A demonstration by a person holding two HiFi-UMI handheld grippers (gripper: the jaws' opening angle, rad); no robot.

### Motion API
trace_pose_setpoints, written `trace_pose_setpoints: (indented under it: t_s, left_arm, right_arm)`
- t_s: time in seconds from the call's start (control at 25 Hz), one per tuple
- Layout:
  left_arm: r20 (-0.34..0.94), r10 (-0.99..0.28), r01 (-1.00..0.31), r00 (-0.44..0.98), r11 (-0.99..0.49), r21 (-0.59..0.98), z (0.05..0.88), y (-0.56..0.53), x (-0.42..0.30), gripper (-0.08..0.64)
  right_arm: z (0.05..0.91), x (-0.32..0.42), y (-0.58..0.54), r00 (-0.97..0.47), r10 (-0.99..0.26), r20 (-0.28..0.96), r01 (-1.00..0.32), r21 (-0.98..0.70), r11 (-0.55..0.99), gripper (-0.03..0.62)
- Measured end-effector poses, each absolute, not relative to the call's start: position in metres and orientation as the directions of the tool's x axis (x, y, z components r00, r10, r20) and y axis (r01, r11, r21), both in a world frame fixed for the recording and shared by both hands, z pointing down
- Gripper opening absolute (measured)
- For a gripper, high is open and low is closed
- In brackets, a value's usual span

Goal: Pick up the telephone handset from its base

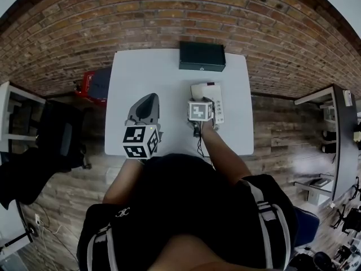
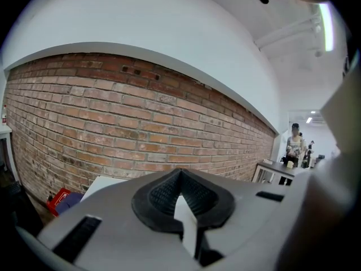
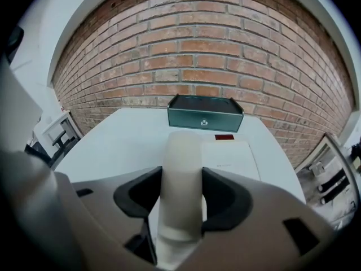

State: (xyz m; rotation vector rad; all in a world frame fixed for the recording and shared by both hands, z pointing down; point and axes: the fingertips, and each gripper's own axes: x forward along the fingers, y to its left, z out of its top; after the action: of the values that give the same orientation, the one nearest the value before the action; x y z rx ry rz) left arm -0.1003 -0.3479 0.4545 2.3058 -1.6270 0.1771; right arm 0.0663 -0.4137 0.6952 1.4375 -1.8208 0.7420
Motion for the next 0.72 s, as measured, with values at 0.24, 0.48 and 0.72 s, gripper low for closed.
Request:
trace_pose_setpoints:
  t_s: [0.24,0.48,0.72]
  left_arm:
    - [0.268,-0.887,-0.924,0.376,-0.337,0.183,0.451,-0.358,-0.093,0.002]
    - [0.262,-0.871,-0.907,0.416,-0.378,0.185,0.449,-0.365,-0.078,0.002]
    - [0.252,-0.860,-0.895,0.444,-0.413,0.167,0.442,-0.370,-0.061,0.002]
  right_arm:
    - [0.676,0.071,-0.415,-0.164,-0.655,0.738,-0.977,-0.029,0.212,0.206]
    - [0.636,0.070,-0.414,-0.238,-0.724,0.648,-0.969,-0.115,0.217,0.206]
    - [0.555,0.081,-0.420,-0.290,-0.853,0.433,-0.956,-0.169,0.239,0.206]
